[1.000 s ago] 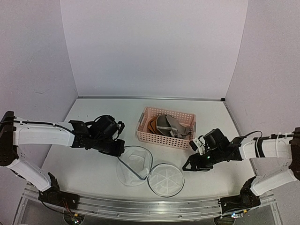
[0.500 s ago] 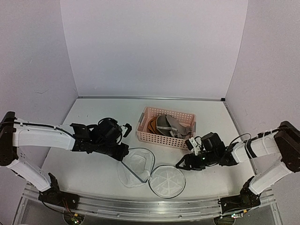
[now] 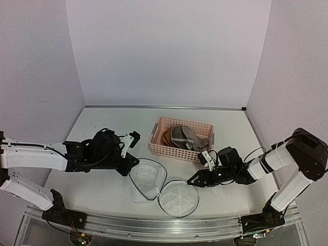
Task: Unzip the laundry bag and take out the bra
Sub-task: Close the laundry bag lid on the laundry bag.
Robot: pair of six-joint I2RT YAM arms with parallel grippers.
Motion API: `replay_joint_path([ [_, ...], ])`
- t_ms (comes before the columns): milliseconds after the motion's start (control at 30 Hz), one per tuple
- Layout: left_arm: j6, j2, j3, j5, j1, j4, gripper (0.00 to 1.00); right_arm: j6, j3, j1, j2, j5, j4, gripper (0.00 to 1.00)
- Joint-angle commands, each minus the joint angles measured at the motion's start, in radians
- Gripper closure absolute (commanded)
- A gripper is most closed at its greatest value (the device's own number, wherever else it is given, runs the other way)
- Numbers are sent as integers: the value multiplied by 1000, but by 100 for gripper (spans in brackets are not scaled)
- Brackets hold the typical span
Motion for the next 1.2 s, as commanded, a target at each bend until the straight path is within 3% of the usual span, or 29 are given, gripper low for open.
replay_joint_path([
  [0, 57, -65, -28, 16, -7, 143, 100, -26, -13, 18, 22, -63, 62, 34],
  [267, 78, -125, -80, 46, -6, 236, 100, -31, 5, 46, 58, -76, 77, 34],
  [833, 26, -257, 16, 200, -6, 216, 100, 20, 52, 94, 102, -60, 158, 34],
  [1167, 18, -259, 39, 209, -6, 201, 100, 73, 90, 150, 168, -65, 243, 35],
])
